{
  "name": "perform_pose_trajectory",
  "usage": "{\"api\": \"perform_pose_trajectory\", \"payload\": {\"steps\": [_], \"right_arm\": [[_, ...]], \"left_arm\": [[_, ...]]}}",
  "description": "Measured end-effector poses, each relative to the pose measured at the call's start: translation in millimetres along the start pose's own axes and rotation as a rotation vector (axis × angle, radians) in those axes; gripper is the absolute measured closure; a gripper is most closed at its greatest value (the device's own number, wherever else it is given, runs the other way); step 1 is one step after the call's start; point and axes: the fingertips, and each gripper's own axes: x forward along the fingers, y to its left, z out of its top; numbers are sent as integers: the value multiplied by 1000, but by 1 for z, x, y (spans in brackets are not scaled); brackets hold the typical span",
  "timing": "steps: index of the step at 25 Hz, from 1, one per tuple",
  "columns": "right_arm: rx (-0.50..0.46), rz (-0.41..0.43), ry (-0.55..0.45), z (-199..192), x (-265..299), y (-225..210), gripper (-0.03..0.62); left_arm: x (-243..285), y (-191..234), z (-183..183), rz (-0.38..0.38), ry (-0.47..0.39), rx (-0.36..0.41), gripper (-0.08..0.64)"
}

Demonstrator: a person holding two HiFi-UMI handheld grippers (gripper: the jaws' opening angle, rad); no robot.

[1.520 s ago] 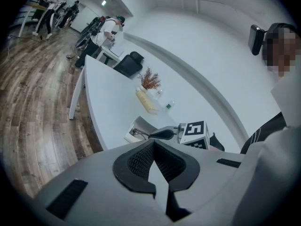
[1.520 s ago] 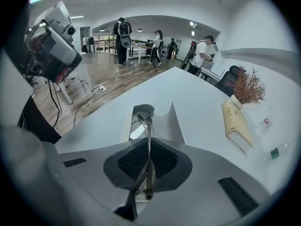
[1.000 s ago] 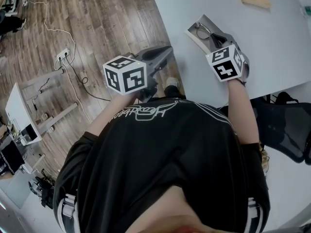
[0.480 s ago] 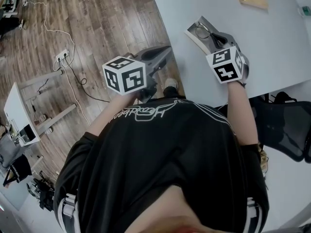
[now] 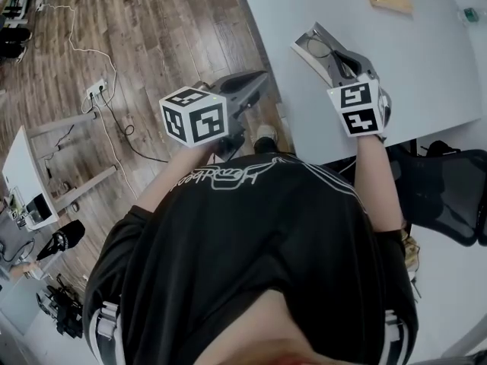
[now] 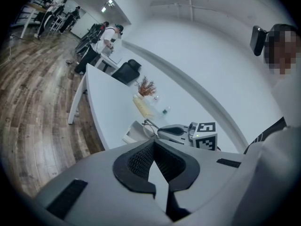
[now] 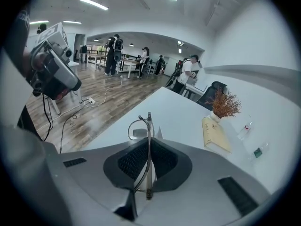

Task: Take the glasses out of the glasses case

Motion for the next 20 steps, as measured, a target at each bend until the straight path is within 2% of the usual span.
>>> {"api": "perform_pose_trajectory", "payload": {"steps": [7,15,20], "right_arm": [[53,-30,-85,28,-52,17,572],[82,-99,-186,55,-125,40,572],[174,-129,-300,63,-174,57,572]], "left_arm": [[-31,-25,-4,-28,-14,21,554],[-73,-77,-7,-90,-22,85,554],[-102,-113,-10,-127,-38,154,554]]}}
